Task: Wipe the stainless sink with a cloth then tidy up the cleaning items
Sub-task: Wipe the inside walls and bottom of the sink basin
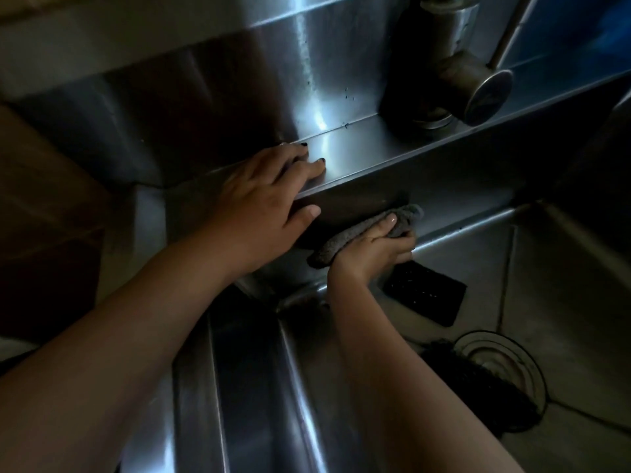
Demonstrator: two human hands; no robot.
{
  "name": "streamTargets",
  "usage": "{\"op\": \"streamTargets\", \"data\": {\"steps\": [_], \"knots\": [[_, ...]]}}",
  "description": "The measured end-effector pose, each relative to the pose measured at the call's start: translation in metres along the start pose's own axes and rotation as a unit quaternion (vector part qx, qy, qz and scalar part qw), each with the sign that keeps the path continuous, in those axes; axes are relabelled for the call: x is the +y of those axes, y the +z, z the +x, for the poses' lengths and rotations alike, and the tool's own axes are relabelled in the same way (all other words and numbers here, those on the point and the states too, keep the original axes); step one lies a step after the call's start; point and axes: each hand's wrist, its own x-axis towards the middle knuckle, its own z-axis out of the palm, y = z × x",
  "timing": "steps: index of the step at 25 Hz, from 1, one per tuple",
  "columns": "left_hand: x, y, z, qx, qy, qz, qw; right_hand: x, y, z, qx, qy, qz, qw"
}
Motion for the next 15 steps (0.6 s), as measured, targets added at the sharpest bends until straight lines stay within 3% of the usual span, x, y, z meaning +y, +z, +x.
{"op": "streamTargets", "data": {"steps": [11, 15], "knots": [[-0.003, 0.000, -0.001, -0.004, 0.007, 0.018, 1.000, 0.033, -0.018, 0.011, -0.076, 0.126, -0.111, 0.983], [0.001, -0.003, -0.004, -0.010, -0.004, 0.018, 1.000, 0.012, -0.047, 0.012, -0.116, 0.115, -0.093, 0.982]]}}
